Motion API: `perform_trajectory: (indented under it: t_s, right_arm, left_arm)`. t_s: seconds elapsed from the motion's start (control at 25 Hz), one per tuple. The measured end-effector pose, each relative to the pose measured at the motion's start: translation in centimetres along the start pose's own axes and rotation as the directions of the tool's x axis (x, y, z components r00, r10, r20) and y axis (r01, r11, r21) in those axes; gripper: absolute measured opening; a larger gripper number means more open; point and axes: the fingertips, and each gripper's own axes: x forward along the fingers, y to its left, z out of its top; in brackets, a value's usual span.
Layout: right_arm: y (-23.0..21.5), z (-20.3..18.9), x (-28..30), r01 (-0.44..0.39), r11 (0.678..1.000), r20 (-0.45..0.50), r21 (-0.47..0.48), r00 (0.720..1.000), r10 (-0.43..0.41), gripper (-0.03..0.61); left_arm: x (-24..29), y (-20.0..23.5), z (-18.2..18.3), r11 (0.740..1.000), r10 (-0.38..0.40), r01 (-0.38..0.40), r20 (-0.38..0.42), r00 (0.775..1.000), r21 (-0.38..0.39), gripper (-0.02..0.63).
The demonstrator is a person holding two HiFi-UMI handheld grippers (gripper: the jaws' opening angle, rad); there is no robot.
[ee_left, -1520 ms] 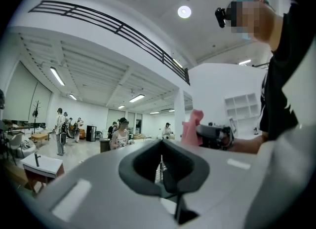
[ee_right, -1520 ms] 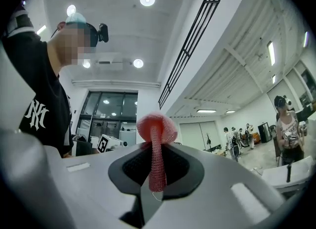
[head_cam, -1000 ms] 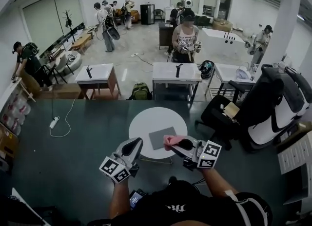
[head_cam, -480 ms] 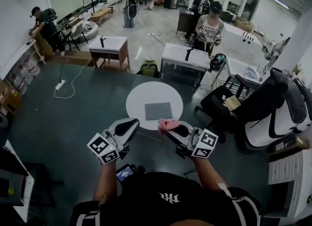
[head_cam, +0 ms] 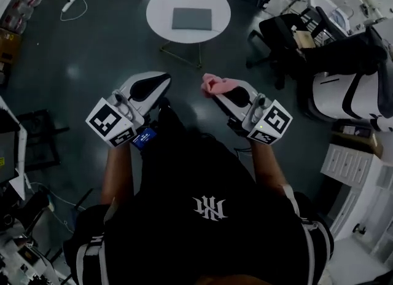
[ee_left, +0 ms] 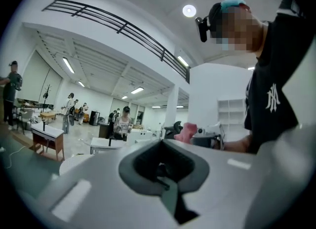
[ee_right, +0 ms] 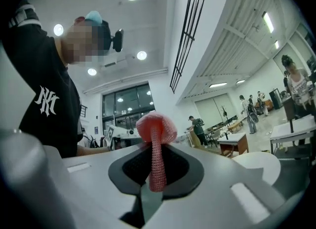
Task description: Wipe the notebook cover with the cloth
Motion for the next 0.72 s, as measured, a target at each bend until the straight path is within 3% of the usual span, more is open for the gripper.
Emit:
perform_trajectory:
  t_s: [0.12,0.36,0.48,0.72]
  right_arm:
    - [1.6,-1.0,-1.3,-0.053,0.998,-0.026,0.016,0.998,0.053,0.037]
    - [4.9,0.2,-2.9,-0.154,0.988,-0.007,-0.006,0.988,0.154,0.037]
    - [4.0,0.2,-3.7,-0.148,0.989,-0.004,0.002,0.989,0.148,0.037]
    - [3.0,1.2,-8.5,-0.132,0.991,0.103,0.007,0.986,0.131,0.037]
  left_arm:
    - [0.0,-2.0,-1.3,0.999,0.040,-0.040,-0.060,0.997,0.005,0.003]
    - [0.2,-4.3,-1.1,0.995,0.095,-0.093,-0.073,0.993,0.033,0.003]
    - [1.1,-4.8,-0.8,0.995,0.091,-0.088,-0.085,0.992,0.039,0.003]
    - [4.5,-7.4,-1.4,0.994,0.077,-0.064,-0.161,0.984,0.084,0.003]
